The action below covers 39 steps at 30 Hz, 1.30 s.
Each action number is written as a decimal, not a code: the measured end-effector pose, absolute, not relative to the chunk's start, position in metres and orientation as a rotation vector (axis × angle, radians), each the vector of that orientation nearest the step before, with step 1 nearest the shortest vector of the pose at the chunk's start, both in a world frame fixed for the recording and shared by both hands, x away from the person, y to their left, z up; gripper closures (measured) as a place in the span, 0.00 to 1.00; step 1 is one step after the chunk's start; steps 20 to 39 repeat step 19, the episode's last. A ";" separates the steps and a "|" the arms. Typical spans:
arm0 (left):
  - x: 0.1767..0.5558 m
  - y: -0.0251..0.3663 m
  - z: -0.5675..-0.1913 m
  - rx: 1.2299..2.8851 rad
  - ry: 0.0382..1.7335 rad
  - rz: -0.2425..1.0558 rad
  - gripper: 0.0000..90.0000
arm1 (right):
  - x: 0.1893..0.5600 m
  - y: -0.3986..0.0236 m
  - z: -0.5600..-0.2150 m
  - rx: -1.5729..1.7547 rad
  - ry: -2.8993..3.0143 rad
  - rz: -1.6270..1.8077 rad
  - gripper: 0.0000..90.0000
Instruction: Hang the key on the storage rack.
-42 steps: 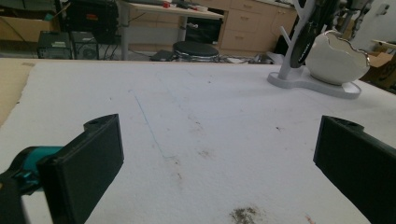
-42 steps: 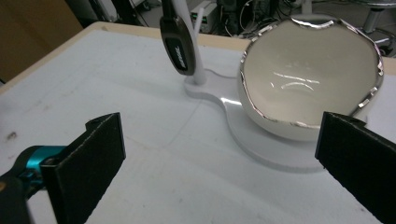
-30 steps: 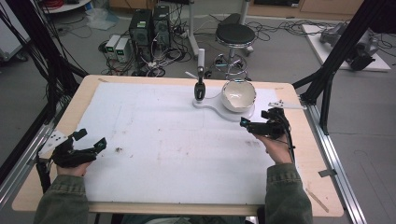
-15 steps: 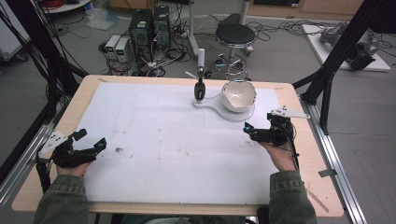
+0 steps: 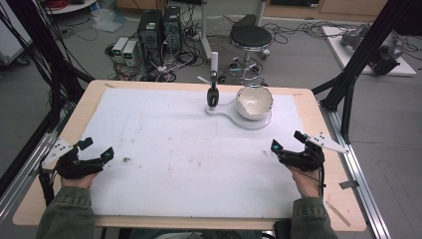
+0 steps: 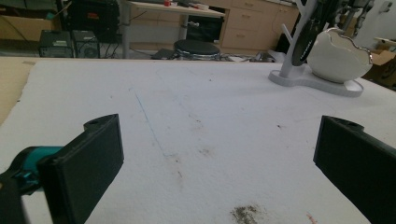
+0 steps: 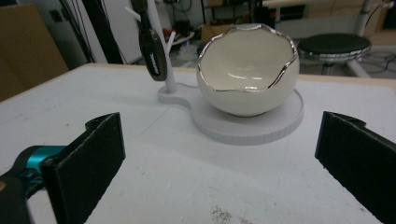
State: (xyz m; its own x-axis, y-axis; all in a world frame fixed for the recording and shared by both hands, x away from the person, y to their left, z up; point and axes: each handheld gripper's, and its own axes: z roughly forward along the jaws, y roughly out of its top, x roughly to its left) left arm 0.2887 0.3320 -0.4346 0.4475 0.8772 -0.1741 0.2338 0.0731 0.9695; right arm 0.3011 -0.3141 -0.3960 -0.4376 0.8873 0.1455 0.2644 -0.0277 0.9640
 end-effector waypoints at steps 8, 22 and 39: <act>0.288 0.332 -0.434 1.454 1.042 0.648 0.02 | 0.298 -0.312 -0.411 1.206 1.706 1.417 0.01; 0.289 0.332 -0.434 1.452 1.042 0.649 0.02 | 0.296 -0.311 -0.411 1.223 1.720 1.441 0.01; 0.289 0.332 -0.434 1.452 1.042 0.649 0.02 | 0.296 -0.311 -0.411 1.223 1.720 1.441 0.01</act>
